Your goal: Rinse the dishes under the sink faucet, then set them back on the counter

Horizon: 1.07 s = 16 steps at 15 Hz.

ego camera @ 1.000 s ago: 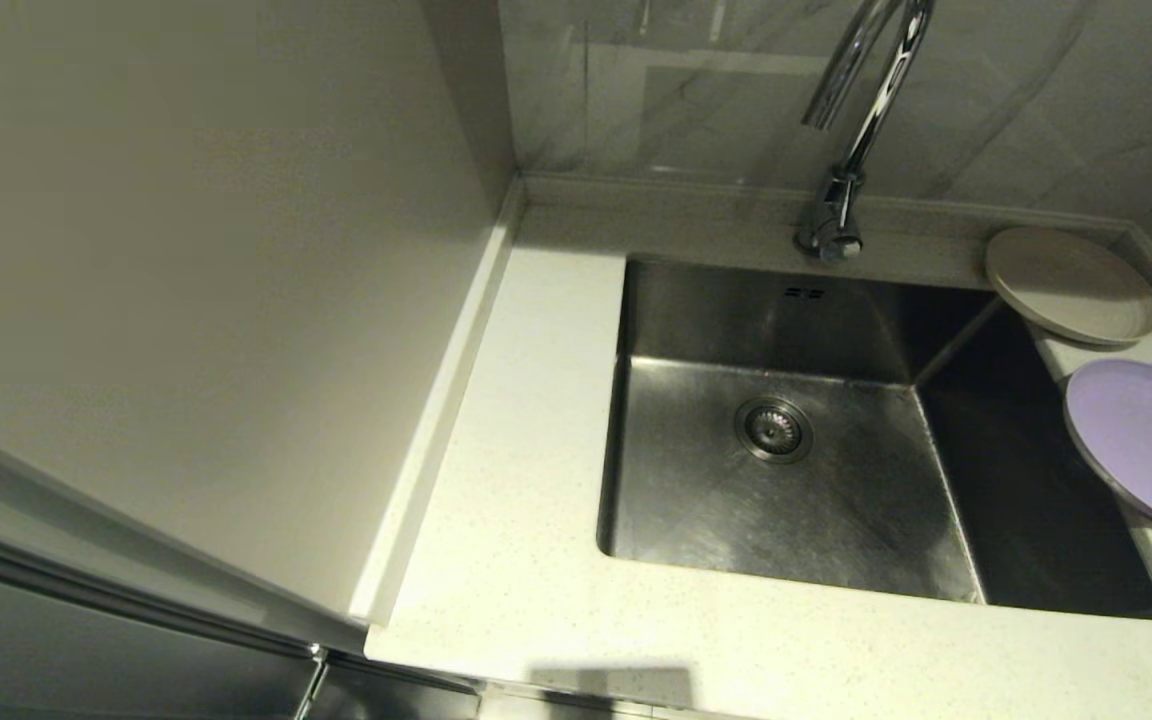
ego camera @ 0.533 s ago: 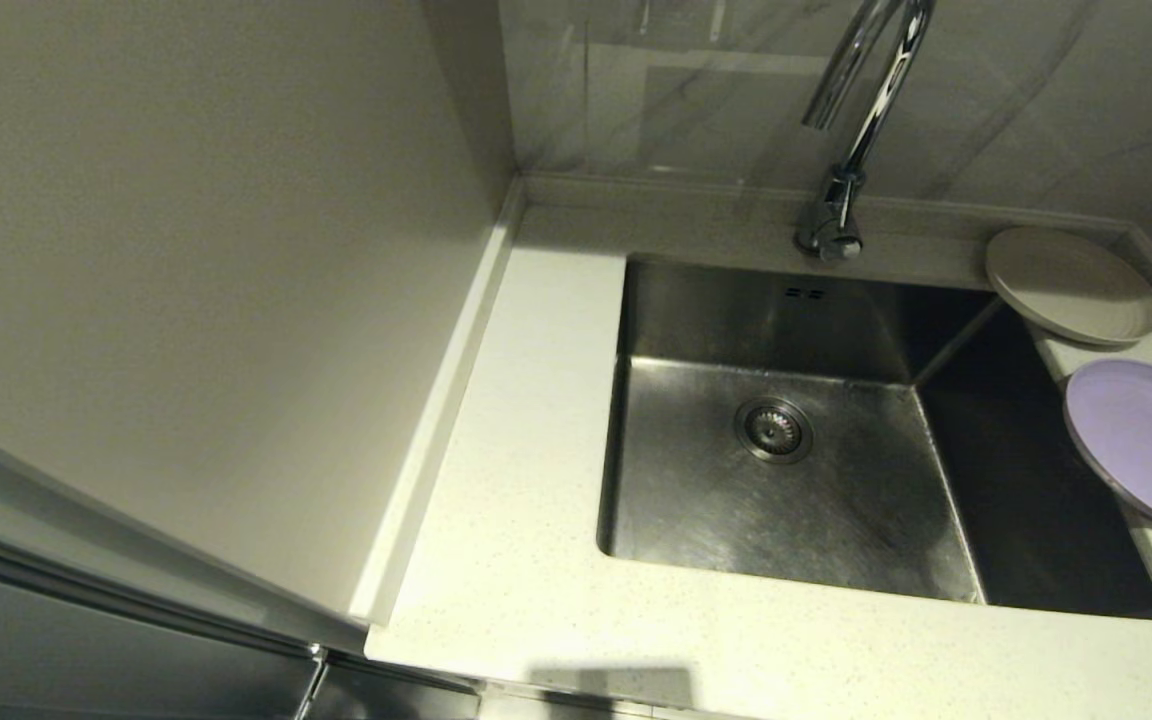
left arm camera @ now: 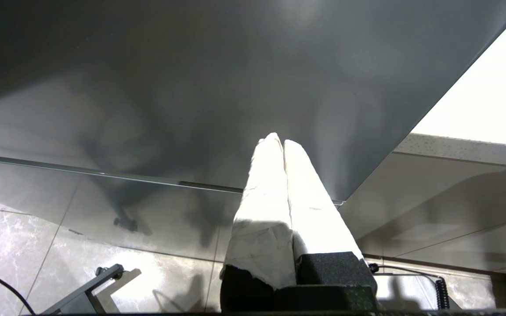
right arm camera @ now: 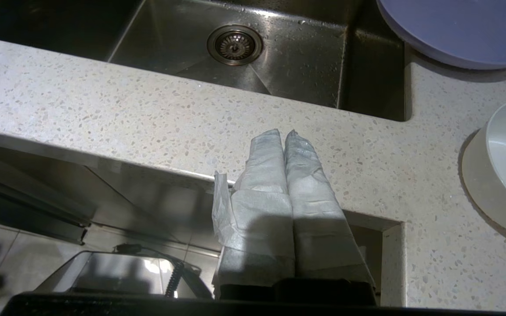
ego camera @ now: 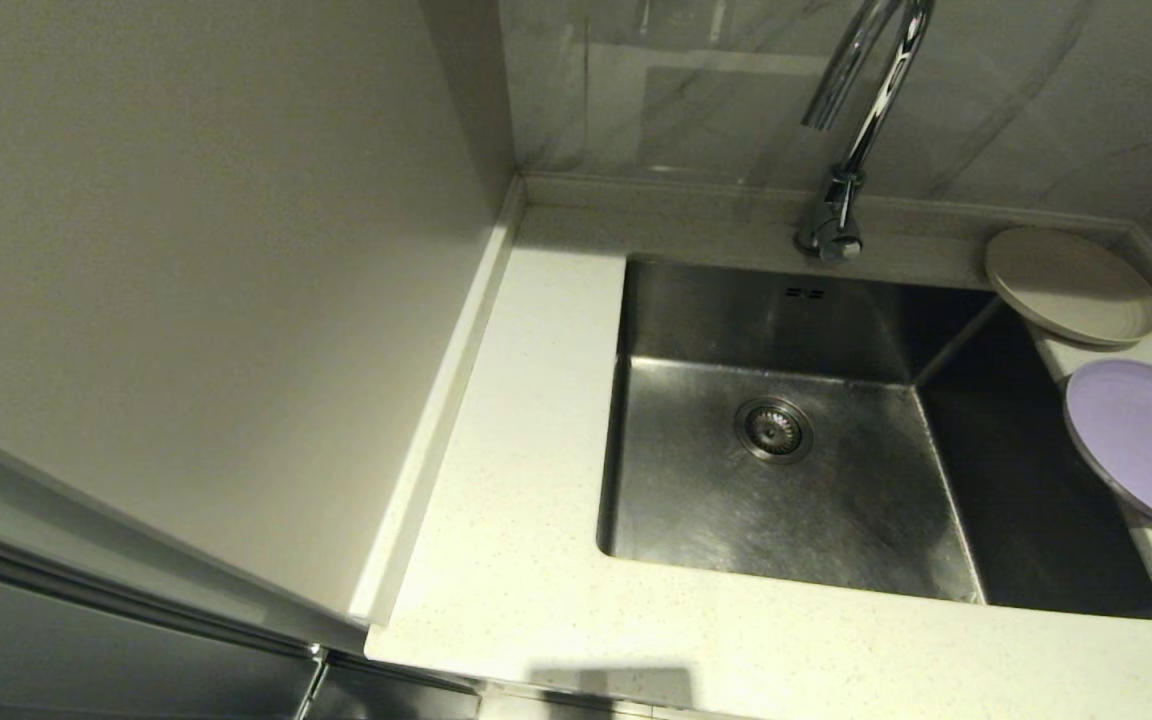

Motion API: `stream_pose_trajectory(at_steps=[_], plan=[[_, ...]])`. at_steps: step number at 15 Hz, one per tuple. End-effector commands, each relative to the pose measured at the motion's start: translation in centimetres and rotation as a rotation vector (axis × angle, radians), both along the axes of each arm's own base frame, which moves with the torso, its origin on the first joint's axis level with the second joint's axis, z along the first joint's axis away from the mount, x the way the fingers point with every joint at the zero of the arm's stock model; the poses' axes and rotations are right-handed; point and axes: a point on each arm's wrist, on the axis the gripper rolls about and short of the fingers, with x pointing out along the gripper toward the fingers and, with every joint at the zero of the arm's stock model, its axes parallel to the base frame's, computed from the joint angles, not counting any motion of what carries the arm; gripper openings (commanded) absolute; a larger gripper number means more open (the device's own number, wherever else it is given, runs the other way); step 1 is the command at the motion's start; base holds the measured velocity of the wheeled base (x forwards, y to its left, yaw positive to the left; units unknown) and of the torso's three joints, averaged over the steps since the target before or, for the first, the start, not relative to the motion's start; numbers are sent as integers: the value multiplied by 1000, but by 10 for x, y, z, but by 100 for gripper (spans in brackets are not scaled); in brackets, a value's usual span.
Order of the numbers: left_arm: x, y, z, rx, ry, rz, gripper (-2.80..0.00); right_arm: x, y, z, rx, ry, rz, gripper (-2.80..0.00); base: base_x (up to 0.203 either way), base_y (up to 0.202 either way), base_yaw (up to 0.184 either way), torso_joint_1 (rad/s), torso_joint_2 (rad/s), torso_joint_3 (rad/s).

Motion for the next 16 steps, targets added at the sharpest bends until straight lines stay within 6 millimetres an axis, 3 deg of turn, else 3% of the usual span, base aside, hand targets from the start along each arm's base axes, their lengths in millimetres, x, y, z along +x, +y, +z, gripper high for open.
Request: stream_pose_trajectory(at_steps=[1,16], plan=[[0,0,0,0,-5,1,-280,0,0,0,5,4,-2,-280,0,0,0,0,0,0],[0,0,0,0,-4,1,-280,0,0,0,9,3,-3,-280,0,0,0,0,0,0]])
